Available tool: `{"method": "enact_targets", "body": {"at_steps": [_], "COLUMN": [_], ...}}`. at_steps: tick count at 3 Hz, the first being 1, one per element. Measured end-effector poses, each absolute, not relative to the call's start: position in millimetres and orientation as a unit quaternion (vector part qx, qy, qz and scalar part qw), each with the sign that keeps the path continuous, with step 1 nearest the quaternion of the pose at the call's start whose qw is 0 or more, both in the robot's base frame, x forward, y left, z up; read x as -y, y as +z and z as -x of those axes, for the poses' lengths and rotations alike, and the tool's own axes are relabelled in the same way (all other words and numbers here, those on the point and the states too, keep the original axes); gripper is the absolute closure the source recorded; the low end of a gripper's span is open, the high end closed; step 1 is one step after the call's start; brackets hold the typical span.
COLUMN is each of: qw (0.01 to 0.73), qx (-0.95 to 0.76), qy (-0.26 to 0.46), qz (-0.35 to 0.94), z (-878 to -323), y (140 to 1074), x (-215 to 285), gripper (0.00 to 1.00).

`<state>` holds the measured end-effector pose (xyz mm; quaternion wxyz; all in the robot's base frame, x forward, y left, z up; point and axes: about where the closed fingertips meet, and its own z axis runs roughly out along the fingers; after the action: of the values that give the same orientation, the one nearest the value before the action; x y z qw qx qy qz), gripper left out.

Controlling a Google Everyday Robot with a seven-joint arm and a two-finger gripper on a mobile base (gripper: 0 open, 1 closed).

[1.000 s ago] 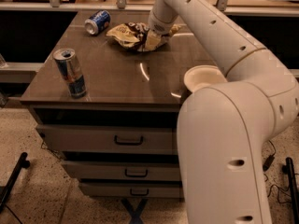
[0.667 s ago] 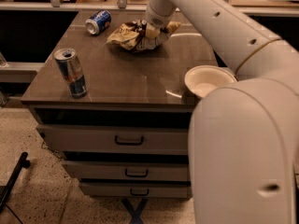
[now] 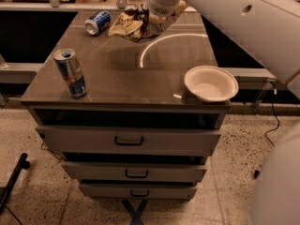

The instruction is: Move brown chip bag near redbull can

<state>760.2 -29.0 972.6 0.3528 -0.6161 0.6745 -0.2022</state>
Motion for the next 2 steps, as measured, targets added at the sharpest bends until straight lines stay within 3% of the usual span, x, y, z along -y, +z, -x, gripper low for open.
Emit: {"method": "enact_targets", "body": {"at_steps": [2], "qw": [0.387], "qx": [-0.645], "qy": [-0.217], "qz": [0.622], "z": [-730.4], "y": [975.4], "x": [25.9], "gripper": [1.0]}}
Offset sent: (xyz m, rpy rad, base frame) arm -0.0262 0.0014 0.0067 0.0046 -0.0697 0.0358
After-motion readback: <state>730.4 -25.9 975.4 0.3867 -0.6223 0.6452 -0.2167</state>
